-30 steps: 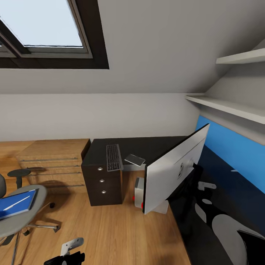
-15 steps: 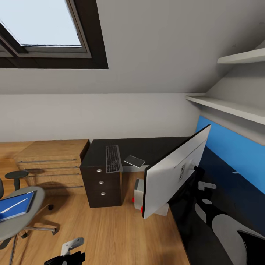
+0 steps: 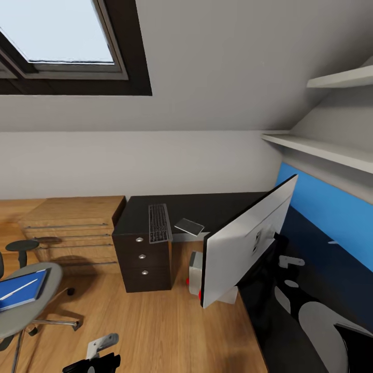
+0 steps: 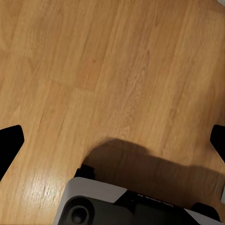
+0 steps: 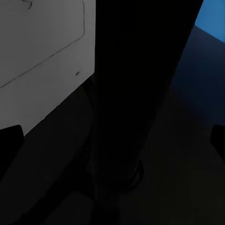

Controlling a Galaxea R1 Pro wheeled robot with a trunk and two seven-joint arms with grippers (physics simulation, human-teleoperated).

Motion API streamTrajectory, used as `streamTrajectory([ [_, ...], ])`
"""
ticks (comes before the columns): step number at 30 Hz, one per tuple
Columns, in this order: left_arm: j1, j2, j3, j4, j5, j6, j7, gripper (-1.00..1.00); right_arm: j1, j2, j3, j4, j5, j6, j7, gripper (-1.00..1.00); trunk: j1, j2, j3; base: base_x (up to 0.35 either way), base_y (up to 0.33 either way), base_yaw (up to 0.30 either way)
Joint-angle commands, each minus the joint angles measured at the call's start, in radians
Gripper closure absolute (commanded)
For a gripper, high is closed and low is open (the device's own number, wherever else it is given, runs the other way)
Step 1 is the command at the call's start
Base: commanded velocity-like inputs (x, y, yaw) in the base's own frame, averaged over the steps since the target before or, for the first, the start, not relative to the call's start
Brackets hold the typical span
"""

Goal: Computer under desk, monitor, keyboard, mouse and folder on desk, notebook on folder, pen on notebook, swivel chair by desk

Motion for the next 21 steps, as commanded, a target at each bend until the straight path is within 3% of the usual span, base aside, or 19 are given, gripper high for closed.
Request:
streamTrajectory([
  [1, -0.001, -0.001, 0.001, -0.001, 0.011, 0.004, 0.007, -1.00, -0.001, 0.000, -0.007, 0.002, 0.010, -0.003, -0.002, -1.00, 0.004, -0.009, -0.005, 0.000, 0.000, 0.000],
  [8, -0.001, -0.001, 0.001, 0.002, 0.011, 0.005, 0.007, -1.00, -0.001, -0.007, -0.007, 0.002, 0.010, -0.003, -0.002, -1.00, 0.031, -0.058, -0.027, 0.000, 0.000, 0.000],
  [21, -0.001, -0.004, 0.000, 0.058, 0.009, -0.058, 0.005, -1.00, -0.001, 0.004, -0.005, 0.000, 0.012, -0.003, 0.002, -1.00, 0.031, -0.058, -0.027, 0.000, 0.000, 0.000],
])
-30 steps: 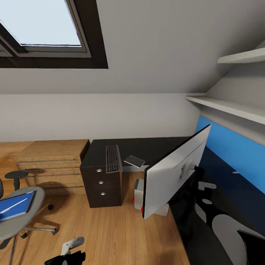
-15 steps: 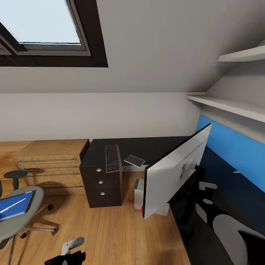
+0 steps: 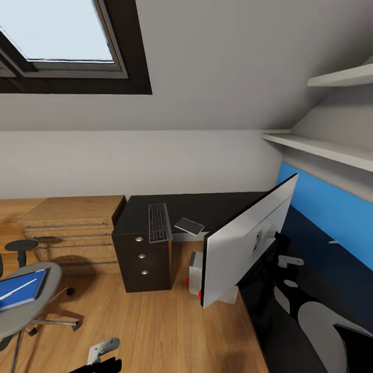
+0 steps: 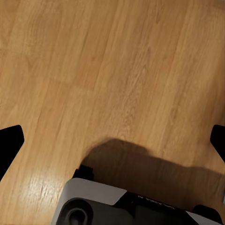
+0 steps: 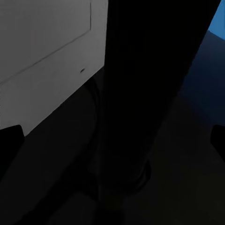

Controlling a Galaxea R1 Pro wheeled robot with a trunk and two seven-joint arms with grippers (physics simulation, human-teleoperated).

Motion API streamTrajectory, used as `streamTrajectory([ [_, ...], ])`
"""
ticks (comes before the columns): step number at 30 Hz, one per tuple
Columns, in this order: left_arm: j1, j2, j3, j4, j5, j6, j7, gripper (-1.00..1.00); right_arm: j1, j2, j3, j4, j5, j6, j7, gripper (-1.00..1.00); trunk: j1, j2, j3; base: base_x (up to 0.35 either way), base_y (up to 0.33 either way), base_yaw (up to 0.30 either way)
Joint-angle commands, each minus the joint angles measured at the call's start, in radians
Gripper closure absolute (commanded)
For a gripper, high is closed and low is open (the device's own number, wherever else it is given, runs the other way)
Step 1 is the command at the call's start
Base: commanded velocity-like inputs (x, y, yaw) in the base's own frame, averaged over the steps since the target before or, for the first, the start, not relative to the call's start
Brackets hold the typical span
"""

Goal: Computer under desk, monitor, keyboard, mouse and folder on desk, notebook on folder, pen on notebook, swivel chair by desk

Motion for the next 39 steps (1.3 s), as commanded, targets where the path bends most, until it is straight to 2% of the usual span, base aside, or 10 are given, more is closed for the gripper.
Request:
streamTrajectory([
  [1, -0.001, -0.001, 0.001, -0.001, 0.011, -0.002, 0.007, -1.00, -0.001, 0.000, -0.008, 0.002, 0.011, -0.004, -0.003, -1.00, 0.000, -0.002, -0.002, 0.000, 0.000, 0.000],
  [23, -0.001, 0.000, 0.001, 0.002, 0.010, -0.003, 0.007, -1.00, -0.002, -0.002, -0.008, 0.002, 0.012, -0.005, -0.006, -1.00, 0.000, -0.002, -0.002, 0.000, 0.000, 0.000],
  [39, -0.001, -0.001, 0.001, 0.002, 0.009, -0.004, 0.007, -1.00, -0.002, -0.005, -0.008, 0.002, 0.012, -0.005, -0.008, -1.00, 0.000, -0.002, -0.002, 0.000, 0.067, 0.000],
])
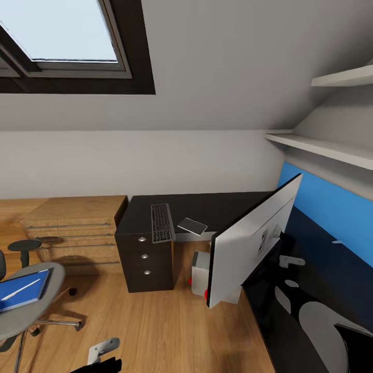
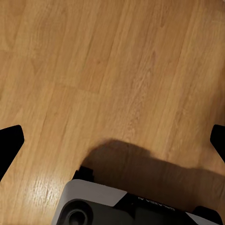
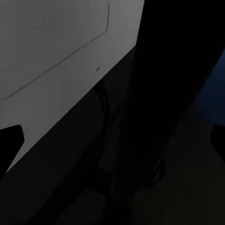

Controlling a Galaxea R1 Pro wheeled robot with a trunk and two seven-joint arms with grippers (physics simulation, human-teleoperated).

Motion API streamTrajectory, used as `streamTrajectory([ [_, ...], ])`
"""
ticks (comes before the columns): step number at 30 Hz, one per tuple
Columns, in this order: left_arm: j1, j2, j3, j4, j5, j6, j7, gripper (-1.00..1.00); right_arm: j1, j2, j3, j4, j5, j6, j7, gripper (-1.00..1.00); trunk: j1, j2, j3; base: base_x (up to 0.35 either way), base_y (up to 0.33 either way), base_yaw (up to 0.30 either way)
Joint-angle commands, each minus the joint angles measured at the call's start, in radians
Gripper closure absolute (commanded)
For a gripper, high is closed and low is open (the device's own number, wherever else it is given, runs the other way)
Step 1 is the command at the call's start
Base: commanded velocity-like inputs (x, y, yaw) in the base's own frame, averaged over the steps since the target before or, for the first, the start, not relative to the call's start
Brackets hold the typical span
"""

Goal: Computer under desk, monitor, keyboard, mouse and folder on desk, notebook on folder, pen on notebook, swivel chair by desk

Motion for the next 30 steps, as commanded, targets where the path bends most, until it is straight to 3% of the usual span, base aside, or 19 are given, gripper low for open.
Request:
streamTrajectory([
  [1, -0.001, -0.001, 0.001, -0.001, 0.011, 0.004, 0.007, -1.00, -0.001, 0.000, -0.007, 0.002, 0.010, -0.003, -0.002, -1.00, 0.000, -0.002, -0.002, 0.000, 0.003, 0.000],
  [16, -0.001, -0.001, 0.001, 0.007, 0.011, 0.005, 0.008, -1.00, -0.001, -0.001, -0.007, 0.002, 0.010, -0.002, -0.004, -1.00, 0.000, -0.002, -0.002, 0.000, 0.000, 0.000],
  [24, -0.001, -0.001, 0.000, 0.023, 0.011, 0.004, 0.010, -1.00, -0.001, -0.035, -0.010, 0.004, 0.009, 0.003, -0.015, -1.00, 0.000, -0.002, -0.002, 0.000, 0.000, 0.000],
  [30, -0.001, -0.001, 0.000, 0.023, 0.011, 0.004, 0.010, -1.00, -0.001, -0.043, -0.010, 0.004, 0.007, -0.001, -0.016, -1.00, 0.000, -0.002, -0.002, 0.000, 0.000, 0.000],
])
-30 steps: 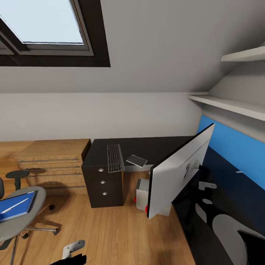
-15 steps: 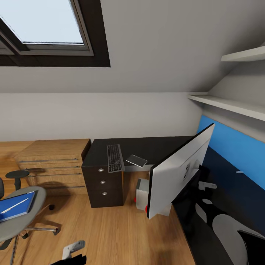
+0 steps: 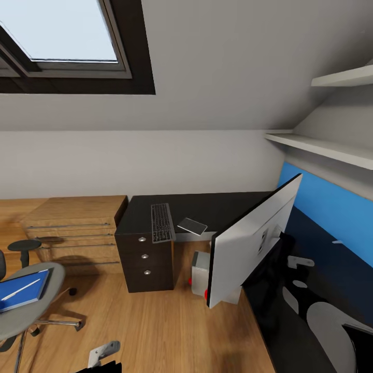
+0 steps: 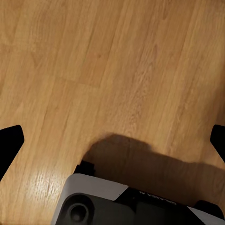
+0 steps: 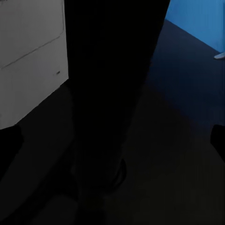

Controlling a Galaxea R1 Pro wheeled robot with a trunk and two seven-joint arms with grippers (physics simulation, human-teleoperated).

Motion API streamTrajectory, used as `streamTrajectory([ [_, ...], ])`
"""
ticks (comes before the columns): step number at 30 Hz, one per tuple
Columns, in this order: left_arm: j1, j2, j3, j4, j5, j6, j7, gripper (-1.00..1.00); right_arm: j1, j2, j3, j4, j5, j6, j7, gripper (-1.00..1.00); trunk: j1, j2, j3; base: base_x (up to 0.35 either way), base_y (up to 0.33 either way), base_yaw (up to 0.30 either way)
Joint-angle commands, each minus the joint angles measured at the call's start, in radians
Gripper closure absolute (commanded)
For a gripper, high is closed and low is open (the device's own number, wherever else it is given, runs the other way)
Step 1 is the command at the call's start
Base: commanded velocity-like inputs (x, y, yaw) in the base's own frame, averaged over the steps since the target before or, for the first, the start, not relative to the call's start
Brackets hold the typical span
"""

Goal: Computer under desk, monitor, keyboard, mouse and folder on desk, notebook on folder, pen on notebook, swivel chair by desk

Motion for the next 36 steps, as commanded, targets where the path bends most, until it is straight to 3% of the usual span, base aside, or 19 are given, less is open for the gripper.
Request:
streamTrajectory([
  [1, -0.001, 0.000, 0.001, -0.001, 0.011, 0.004, 0.007, -1.00, -0.001, 0.000, -0.007, 0.002, 0.010, -0.005, -0.002, -1.00, 0.000, -0.002, -0.002, 0.000, 0.000, 0.000],
  [36, -0.001, -0.001, 0.001, 0.003, 0.011, 0.004, 0.007, -1.00, -0.001, -0.013, -0.008, 0.003, 0.011, -0.008, -0.002, -1.00, 0.000, -0.002, -0.002, 0.045, 0.000, 0.000],
])
